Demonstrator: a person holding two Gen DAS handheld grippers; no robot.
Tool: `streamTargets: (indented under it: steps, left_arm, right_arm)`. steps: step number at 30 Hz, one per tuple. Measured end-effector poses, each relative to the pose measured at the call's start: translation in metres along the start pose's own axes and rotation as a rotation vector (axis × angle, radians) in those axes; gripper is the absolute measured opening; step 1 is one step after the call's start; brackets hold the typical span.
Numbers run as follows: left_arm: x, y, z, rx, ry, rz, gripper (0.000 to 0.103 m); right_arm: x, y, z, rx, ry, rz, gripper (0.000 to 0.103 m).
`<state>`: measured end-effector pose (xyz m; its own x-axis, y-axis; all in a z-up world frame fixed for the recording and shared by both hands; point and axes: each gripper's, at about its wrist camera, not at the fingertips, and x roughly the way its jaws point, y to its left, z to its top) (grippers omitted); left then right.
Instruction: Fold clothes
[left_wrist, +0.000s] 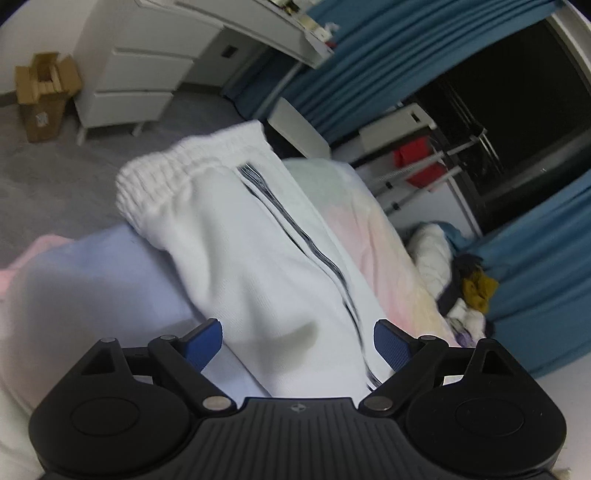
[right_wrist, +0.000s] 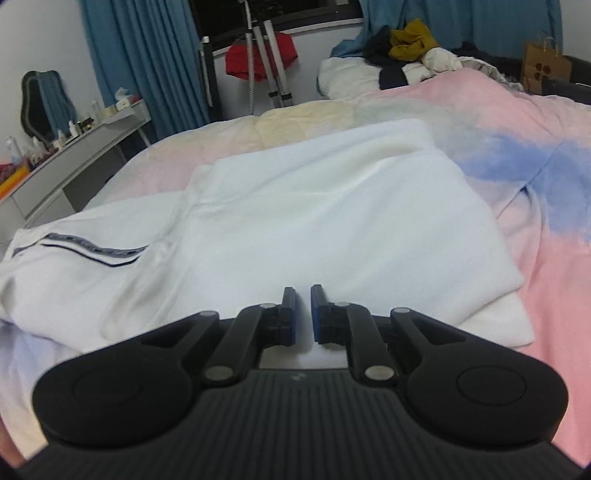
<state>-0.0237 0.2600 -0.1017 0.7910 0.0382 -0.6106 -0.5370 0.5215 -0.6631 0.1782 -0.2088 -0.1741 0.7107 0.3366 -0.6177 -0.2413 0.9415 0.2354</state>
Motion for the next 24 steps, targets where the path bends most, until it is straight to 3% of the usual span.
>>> streamTargets:
  steps: [6,14,16,18,20,24]
  left_arm:
    - [0.033,0.022,0.013,-0.115,0.058,0.021,0.089]
    - [0.051,0.051,0.045,-0.226,-0.106,-0.026,0.081]
    - [0.054,0.055,0.049,-0.234,-0.125,-0.027,0.074]
    - [0.056,0.054,0.052,-0.21,-0.139,-0.011,0.049]
    - [0.057,0.049,0.055,-0.183,-0.152,-0.014,0.036]
    - [0.04,0.021,0.048,-0.076,-0.198,-0.018,0.022]
  right_arm:
    - [-0.001,0.011,-0.004,-0.027,-0.007,-0.022,0.011]
    - [-0.002,0.012,-0.004,0.018,-0.036,0.002,0.012]
    - [0.0,0.015,-0.005,-0.007,-0.044,0.027,0.012]
    - [0.003,0.02,-0.008,-0.038,-0.04,0.024,0.012]
    - [0.007,0.024,-0.011,-0.067,-0.035,0.012,0.012]
    - [0.006,0.022,-0.011,-0.05,-0.029,0.027,0.012]
